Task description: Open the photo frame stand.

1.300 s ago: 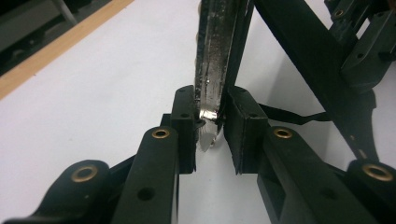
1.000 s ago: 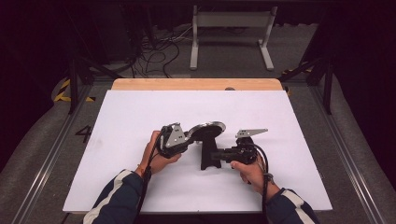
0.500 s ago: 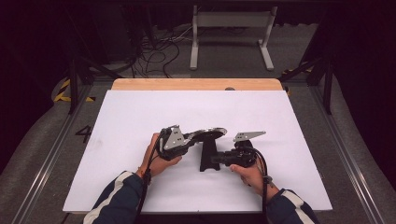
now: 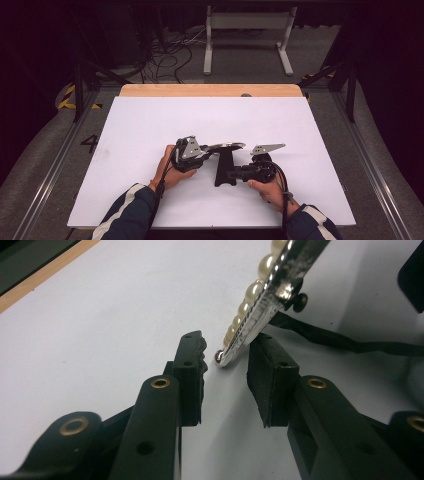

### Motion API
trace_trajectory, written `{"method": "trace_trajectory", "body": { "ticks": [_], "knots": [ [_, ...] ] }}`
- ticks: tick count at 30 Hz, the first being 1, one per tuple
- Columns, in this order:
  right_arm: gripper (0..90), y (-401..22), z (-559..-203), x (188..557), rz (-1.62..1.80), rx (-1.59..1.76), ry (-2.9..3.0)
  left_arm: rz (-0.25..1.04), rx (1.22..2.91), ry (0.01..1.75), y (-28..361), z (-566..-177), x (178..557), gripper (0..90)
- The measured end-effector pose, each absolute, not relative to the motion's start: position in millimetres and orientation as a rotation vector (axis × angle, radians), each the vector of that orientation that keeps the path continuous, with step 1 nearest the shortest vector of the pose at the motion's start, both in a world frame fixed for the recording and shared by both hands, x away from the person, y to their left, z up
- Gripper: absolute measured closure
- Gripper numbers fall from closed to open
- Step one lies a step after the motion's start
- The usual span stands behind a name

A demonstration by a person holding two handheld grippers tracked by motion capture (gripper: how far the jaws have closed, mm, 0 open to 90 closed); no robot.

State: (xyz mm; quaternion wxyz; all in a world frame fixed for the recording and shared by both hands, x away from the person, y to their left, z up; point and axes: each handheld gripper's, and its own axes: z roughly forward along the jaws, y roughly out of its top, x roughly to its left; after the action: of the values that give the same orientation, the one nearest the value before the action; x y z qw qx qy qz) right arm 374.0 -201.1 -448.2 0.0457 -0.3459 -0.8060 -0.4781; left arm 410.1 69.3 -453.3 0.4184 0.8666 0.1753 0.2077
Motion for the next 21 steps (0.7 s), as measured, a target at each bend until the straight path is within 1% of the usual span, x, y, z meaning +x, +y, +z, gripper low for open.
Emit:
{"method": "trace_trajectory", "body": {
  "ticks": [2,3,9,14,16,21],
  "knots": [
    [75.2,-201.1,-448.3,374.1,-1.459,-1.053,-2.460,0.546,2.176,0.442,68.6,-453.1,409.8,73.8],
    [76.2,-200.4,-448.5,373.6,-1.452,-1.054,-2.460,0.541,2.170,0.442,69.0,-452.7,410.6,74.4],
    [76.4,-200.9,-448.7,373.7,-1.450,-1.055,-2.466,0.537,2.167,0.433,68.6,-452.8,411.8,74.8],
    [75.3,-201.2,-444.3,370.4,-1.460,-1.060,-2.514,0.507,2.132,0.426,77.6,-448.0,412.8,70.1],
    [74.8,-202.7,-441.2,369.0,-1.465,-1.062,-2.535,0.476,2.120,0.415,82.0,-445.6,412.7,68.2],
    [70.8,-204.7,-436.0,367.5,-1.495,-1.069,-2.554,0.477,2.116,0.418,86.7,-443.7,412.4,62.0]
  ]
}}
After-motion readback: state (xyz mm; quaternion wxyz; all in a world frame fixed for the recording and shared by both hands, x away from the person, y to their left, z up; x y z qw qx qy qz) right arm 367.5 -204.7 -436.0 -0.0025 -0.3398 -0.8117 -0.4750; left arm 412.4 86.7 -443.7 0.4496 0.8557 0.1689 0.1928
